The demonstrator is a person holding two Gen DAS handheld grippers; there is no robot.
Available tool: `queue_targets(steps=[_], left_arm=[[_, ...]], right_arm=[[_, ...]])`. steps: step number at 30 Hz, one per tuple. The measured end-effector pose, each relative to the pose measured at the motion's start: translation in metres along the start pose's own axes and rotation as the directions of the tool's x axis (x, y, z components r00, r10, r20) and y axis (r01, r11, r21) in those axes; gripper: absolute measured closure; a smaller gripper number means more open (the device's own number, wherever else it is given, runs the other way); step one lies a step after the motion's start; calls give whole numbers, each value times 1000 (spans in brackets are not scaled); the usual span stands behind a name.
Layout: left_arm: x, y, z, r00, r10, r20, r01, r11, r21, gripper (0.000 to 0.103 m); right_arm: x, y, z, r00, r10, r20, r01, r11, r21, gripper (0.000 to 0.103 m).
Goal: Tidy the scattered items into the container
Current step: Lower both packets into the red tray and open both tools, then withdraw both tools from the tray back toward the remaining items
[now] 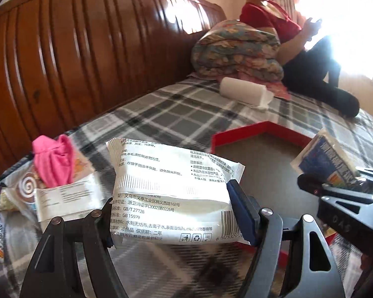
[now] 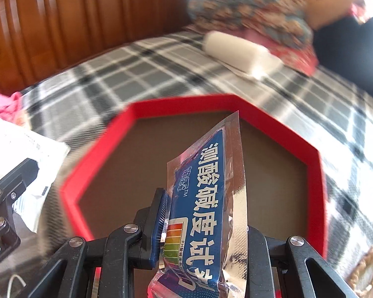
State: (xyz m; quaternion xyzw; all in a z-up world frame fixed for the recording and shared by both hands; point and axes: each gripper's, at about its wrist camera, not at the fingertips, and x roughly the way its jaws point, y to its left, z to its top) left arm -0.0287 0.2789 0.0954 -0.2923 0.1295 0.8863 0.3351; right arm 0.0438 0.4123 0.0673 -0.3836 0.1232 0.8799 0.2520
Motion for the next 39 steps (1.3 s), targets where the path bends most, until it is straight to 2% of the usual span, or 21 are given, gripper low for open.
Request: queue_targets(steps=[3, 5, 7, 9, 12, 14, 17, 18, 20, 21, 24, 26, 27, 30, 32, 34, 35, 39], left_arm=[[16, -31, 5, 994, -101, -35, 101, 995, 3, 26], [26, -44, 5, 991, -132, -35, 132, 991, -3, 25], [42, -51, 2, 991, -122, -62, 122, 992, -9, 25], [63, -53, -5, 986, -109, -124, 109, 994, -11, 25], [69, -62, -19, 996, -30, -79, 35, 997, 69, 27], [68, -60, -21, 997, -25, -73, 30, 997, 73, 26], [71, -61, -22, 997, -17, -79, 24, 996, 83, 22], [72, -62, -22, 996, -10, -86, 18, 996, 91, 22], [74, -62, -21, 995, -5, -95, 15, 994, 105, 19], [73, -62, -20, 995, -15, -101, 26, 993, 111, 18], [67, -56, -18, 985, -57, -162, 73, 993, 95, 17], [60, -47, -17, 980, -96, -177, 103, 994, 32, 18], [56, -43, -16, 978, -117, -174, 119, 993, 1, 18], [43, -32, -9, 976, -158, -151, 150, 987, -66, 17], [25, -27, -1, 993, -85, -87, 80, 995, -55, 1], [3, -23, 10, 1000, -2, 0, 2, 1000, -16, 0], [-7, -22, 16, 1000, 15, 24, -15, 1000, 1, 0], [-43, -12, 31, 997, 28, 73, -30, 999, 26, 0]], right_arm=[[9, -25, -2, 999, 27, -34, -23, 996, 91, 75], [16, -36, -4, 998, 46, -49, -39, 991, 125, 75], [26, -44, -7, 996, 35, -81, -23, 989, 145, 75], [37, -47, -11, 994, 32, -109, -16, 989, 145, 75], [40, -40, -15, 996, -13, -86, 19, 997, 74, 75], [42, -37, -15, 996, -52, -75, 55, 998, 37, 75], [43, -39, -19, 997, -74, -36, 76, 996, 51, 74], [42, -40, -21, 996, -91, -20, 92, 994, 56, 71], [39, -43, -25, 987, -160, 2, 160, 984, 78, 58], [38, -47, -27, 979, -203, 0, 202, 974, 101, 45], [34, -50, -28, 986, -165, 12, 163, 981, 107, 41], [29, -53, -28, 988, -153, 32, 147, 979, 144, 36], [25, -54, -28, 987, -152, 52, 141, 976, 166, 30], [13, -58, -31, 983, -128, 129, 94, 966, 241, 21], [3, -58, -35, 977, -105, 185, 57, 967, 249, 16], [-6, -55, -35, 970, -86, 229, 29, 970, 242, 13], [-11, -52, -35, 965, -78, 250, 16, 971, 238, 12], [-34, -33, -30, 949, -54, 309, -10, 980, 200, 9]])
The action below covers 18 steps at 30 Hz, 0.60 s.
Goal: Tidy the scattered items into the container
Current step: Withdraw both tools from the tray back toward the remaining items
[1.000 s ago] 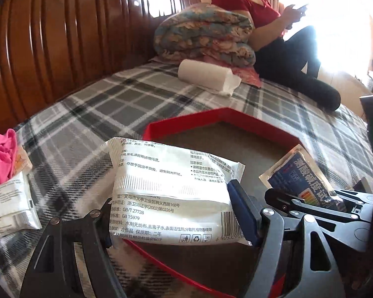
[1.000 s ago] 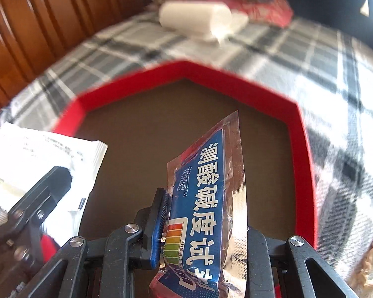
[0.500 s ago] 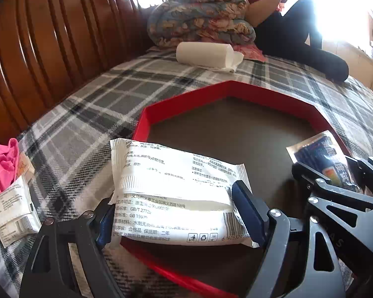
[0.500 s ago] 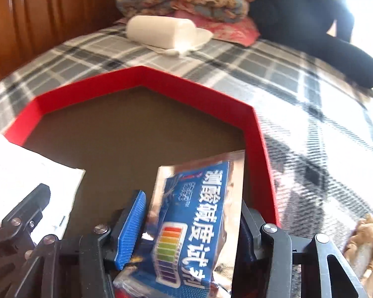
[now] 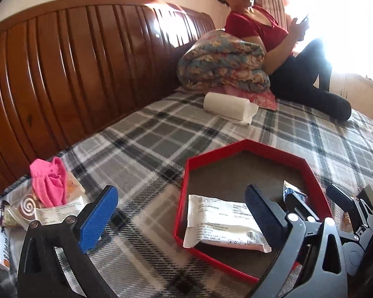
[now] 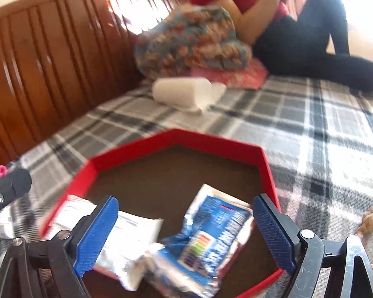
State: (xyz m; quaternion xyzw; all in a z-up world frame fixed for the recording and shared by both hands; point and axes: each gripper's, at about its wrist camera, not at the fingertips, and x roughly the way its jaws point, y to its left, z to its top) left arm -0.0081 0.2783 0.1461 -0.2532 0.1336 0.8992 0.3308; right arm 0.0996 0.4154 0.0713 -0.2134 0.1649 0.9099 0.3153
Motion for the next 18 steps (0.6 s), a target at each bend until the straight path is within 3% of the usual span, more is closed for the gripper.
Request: queue_targets(steps=[2, 5, 8, 14, 16, 18], left_arm=[[-16, 10, 3, 1000, 21, 14, -21, 1000, 3, 0], [-47, 34, 7, 992, 108, 58, -110, 994, 27, 0], [-85, 67, 15, 967, 231, 110, -235, 972, 21, 0], [-163, 145, 41, 900, 413, 141, -412, 911, -36, 0], [-196, 173, 53, 884, 442, 153, -430, 897, -104, 0], [-229, 199, 63, 881, 443, 164, -416, 892, -174, 0]], right_arm=[[-12, 14, 7, 998, 45, 31, -44, 999, -20, 7], [-32, 37, 19, 992, 114, 59, -110, 991, -73, 5], [-53, 62, 32, 977, 196, 84, -182, 972, -152, 4], [-98, 114, 84, 918, 384, 98, -353, 904, -240, 2], [-117, 132, 109, 893, 439, 103, -404, 880, -248, 2], [-136, 155, 136, 865, 494, 88, -457, 848, -268, 1]])
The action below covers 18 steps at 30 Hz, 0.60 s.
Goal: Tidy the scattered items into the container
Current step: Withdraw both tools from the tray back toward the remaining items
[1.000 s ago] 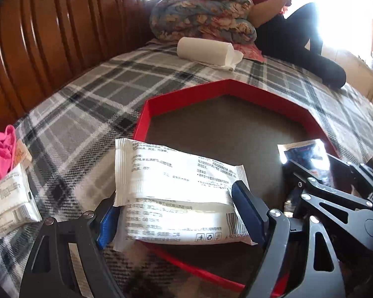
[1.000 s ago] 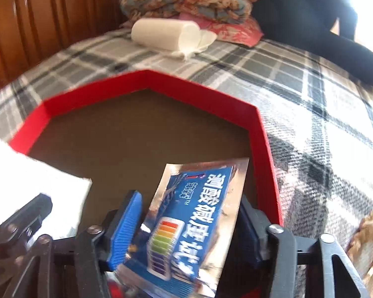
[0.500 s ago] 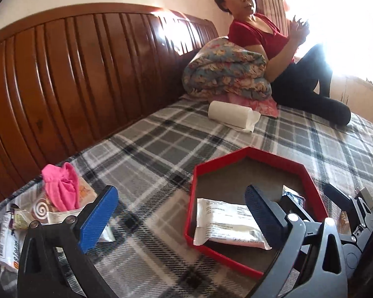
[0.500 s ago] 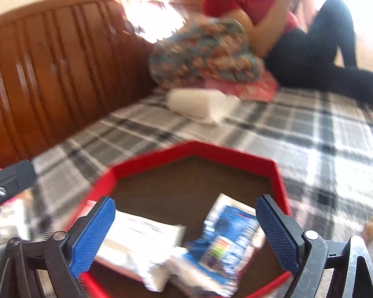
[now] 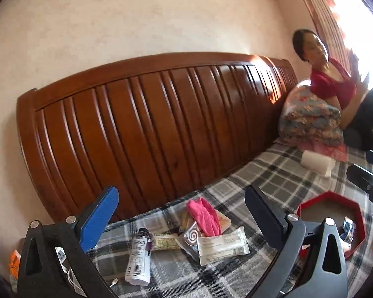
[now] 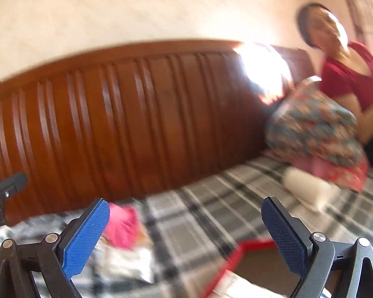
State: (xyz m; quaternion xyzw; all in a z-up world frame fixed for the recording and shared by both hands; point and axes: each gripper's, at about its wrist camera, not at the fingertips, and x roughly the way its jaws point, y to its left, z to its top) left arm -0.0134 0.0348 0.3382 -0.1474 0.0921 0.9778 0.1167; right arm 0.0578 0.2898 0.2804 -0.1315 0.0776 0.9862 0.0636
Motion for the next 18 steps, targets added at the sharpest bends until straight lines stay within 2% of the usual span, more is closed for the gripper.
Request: queue_targets(steps=[2, 4, 6, 8, 10, 12, 14, 16, 17, 18], left_arm=[[-15, 30, 16, 1000, 21, 10, -21, 998, -53, 0], [-29, 52, 21, 998, 58, 18, -56, 997, -58, 0], [-38, 69, 13, 995, 103, 10, -103, 993, -56, 0], [-38, 82, -9, 994, 104, -23, -105, 992, -71, 0], [-32, 97, -40, 996, 58, -71, -66, 992, -111, 0], [-23, 110, -77, 995, 50, -92, -66, 980, -186, 0], [-7, 119, -119, 990, 60, -130, -93, 959, -268, 0], [13, 121, -157, 984, 53, -169, -103, 948, -301, 0], [25, 119, -175, 978, 45, -203, -104, 951, -291, 0], [39, 115, -191, 967, 45, -249, -113, 957, -266, 0]], right_arm=[[-2, 24, 33, 998, 57, -20, -57, 998, -33, 0], [-1, 50, 58, 996, 80, -44, -82, 995, -63, 0], [3, 75, 67, 994, 97, -52, -102, 990, -94, 0], [12, 94, 60, 992, 125, -35, -128, 986, -103, 0], [32, 104, 33, 991, 136, -8, -137, 989, -62, 0], [69, 109, -15, 996, 90, -13, -89, 996, 22, 0], [114, 110, -72, 990, 7, -143, -1, 999, 46, 0], [154, 110, -133, 958, -115, -263, 123, 992, 13, 0], [168, 110, -160, 936, -169, -308, 173, 985, -16, 0], [181, 110, -186, 911, -194, -365, 189, 981, -50, 0]])
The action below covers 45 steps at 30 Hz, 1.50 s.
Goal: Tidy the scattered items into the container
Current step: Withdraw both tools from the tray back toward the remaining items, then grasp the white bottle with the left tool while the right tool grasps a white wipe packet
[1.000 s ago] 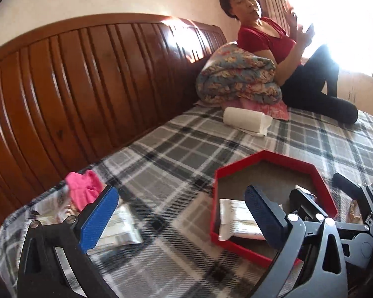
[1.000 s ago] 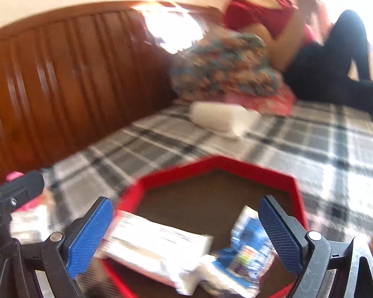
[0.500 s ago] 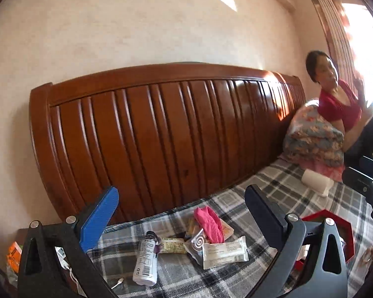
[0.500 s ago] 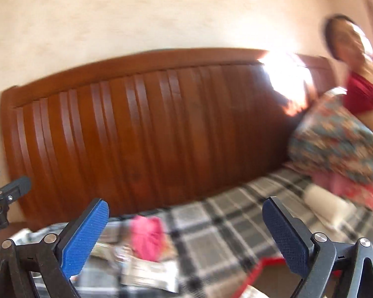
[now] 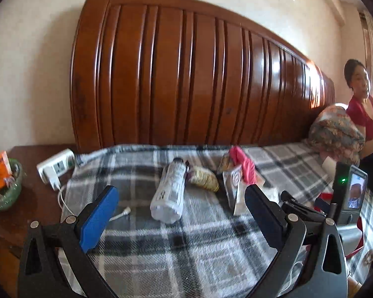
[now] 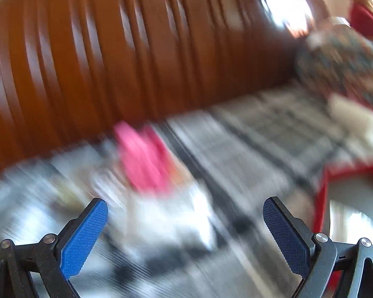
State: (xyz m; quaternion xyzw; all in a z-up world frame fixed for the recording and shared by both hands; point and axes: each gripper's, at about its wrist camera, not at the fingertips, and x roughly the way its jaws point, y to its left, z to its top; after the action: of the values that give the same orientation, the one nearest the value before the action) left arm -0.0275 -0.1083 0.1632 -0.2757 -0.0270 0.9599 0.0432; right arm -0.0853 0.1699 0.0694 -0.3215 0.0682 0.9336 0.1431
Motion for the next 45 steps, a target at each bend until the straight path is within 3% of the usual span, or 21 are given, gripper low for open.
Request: queue_targets(steps=[2, 4, 7, 10, 12, 17, 19, 21, 24, 25, 27, 29, 30, 31, 34, 39, 42, 45], left_arm=[[33, -6, -22, 996, 46, -73, -42, 997, 57, 0], [61, -17, -42, 993, 60, -99, -50, 994, 101, 0], [101, -26, -70, 987, 63, -151, -45, 991, 123, 0], [139, -20, -102, 960, 84, -266, -62, 994, 92, 0], [137, -18, -101, 967, 66, -246, -51, 996, 67, 0], [142, -24, -105, 967, 72, -245, -55, 996, 73, 0], [142, -25, -105, 967, 69, -243, -54, 996, 71, 0], [143, -28, -106, 968, 66, -242, -51, 996, 67, 0], [146, -33, -108, 969, 63, -240, -49, 997, 63, 0], [147, -35, -109, 969, 63, -240, -49, 997, 63, 0], [149, -39, -110, 969, 64, -241, -50, 997, 64, 0], [150, -39, -110, 969, 62, -241, -49, 997, 63, 0], [150, -37, -110, 968, 63, -241, -49, 997, 62, 0], [151, -36, -109, 968, 64, -241, -50, 997, 61, 0], [153, -35, -108, 968, 64, -243, -51, 997, 60, 0], [158, -37, -102, 963, 68, -260, -54, 997, 60, 0], [158, -38, -90, 955, 77, -286, -73, 997, 27, 1], [133, -33, -70, 983, 33, -180, -47, 996, -71, 4]], right_arm=[[31, 6, -29, 995, -13, -98, 7, 998, -68, 0], [50, 7, -45, 982, -23, -186, 6, 996, -88, 0], [50, -8, -40, 981, 61, -187, -65, 998, -15, 0], [48, -18, -36, 977, 126, -174, -123, 992, 27, 0], [48, -22, -31, 973, 164, -165, -159, 986, 39, 0], [50, -10, -5, 973, 218, -78, -227, 966, -125, 0], [55, 11, 9, 962, 260, -82, -273, 918, -289, 0], [67, 35, 13, 955, 269, -129, -297, 818, -492, 0], [95, 57, 7, 973, 195, -122, -223, 669, -710, 0], [105, 58, 7, 972, 201, -124, -227, 653, -723, 0], [127, 46, 21, 937, 272, -221, -350, 702, -620, 0], [152, 29, 36, 871, 351, -343, -482, 743, -464, 0], [159, 23, 42, 848, 384, -364, -517, 751, -411, 0], [161, 21, 44, 842, 394, -369, -526, 753, -395, 0], [153, 29, 37, 885, 325, -334, -453, 768, -453, 0], [128, 20, 20, 944, 203, -259, -278, 913, -298, 4], [109, 17, 6, 963, 140, -230, -193, 954, -228, 4], [100, 14, 1, 968, 124, -217, -171, 962, -213, 4]])
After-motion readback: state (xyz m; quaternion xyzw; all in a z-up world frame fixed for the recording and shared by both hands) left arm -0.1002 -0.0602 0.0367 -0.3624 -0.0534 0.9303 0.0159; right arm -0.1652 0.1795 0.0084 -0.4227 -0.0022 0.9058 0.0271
